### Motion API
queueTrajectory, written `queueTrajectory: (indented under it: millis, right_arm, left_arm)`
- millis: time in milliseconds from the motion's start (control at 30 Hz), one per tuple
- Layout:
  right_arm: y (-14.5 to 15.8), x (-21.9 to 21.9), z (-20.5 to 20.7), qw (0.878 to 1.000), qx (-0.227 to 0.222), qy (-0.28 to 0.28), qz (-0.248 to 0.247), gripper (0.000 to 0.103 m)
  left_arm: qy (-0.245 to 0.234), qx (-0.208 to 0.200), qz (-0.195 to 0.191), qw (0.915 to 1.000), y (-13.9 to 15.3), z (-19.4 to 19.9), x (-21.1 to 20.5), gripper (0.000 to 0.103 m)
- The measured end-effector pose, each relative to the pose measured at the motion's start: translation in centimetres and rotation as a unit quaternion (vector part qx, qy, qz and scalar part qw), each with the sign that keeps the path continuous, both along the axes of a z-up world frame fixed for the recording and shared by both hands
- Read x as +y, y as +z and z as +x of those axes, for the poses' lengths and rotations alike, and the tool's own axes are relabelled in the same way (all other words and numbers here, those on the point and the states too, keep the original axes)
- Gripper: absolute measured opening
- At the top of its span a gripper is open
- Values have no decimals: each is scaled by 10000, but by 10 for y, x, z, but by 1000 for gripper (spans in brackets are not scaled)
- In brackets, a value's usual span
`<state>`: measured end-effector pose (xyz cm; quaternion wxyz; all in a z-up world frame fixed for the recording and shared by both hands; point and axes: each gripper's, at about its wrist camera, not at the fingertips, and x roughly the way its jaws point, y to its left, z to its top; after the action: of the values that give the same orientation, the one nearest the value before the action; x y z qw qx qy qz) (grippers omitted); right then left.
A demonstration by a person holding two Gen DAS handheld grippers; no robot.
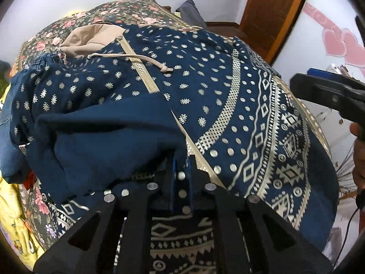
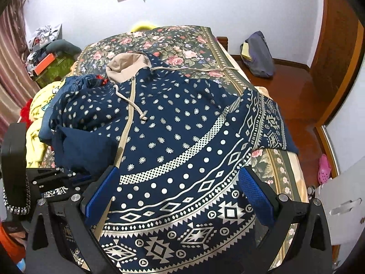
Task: Fold large clothes
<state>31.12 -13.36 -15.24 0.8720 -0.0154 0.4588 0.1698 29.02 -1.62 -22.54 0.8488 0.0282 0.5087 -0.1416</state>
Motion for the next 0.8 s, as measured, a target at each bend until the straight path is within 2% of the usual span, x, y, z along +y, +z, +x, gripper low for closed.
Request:
queueTrajectory:
  millis: [33,100,167,233,433,633,800]
  right_arm:
    - [1,1,-1,10000,5,21,11,103]
    - [3,5,-3,10000,-10,73,12,103]
    - [8,14,-5,9998,-55,188,18,103]
    - [12,25,-8,9994,-96,337,45,103]
    - [22,83,-20,9943,-310,1015,-88,103]
    - [5,155,-42,9791,-497,1903,-508,103]
    - [-25,210,-51,9615,-427,2526,-995,101]
  left_arm:
    - [2,-32,-48,10000,4,-6,4,14]
    - [88,-124,-122,9998,17,-14,18,29]
    - [291,-323,-230,9988,32,-21,40,40]
    - [521,-554,-261,9968,45,-33,64,42]
    - [1371,-1003,164,9853,67,-56,144,46]
    - [2040,-879,267,9746,54,-78,212,46]
    - [2316,-683,178,9702,34,-94,243,46]
